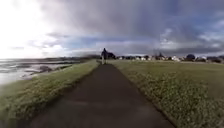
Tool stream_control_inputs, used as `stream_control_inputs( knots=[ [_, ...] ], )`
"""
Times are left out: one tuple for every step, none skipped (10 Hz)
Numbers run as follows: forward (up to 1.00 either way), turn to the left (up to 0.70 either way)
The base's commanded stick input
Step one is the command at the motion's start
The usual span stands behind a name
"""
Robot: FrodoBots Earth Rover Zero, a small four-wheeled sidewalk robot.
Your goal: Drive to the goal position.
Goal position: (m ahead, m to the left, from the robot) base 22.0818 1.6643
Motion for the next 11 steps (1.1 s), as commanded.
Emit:
stream_control_inputs(
  knots=[
    [0.70, 0.33],
    [0.70, 0.10],
    [0.70, 0.00],
    [0.70, 0.00],
    [0.70, 0.00],
    [0.70, 0.00],
    [0.70, 0.00],
    [0.70, 0.00],
    [0.70, 0.00],
    [0.70, 0.00],
    [0.70, 0.00]
  ],
)
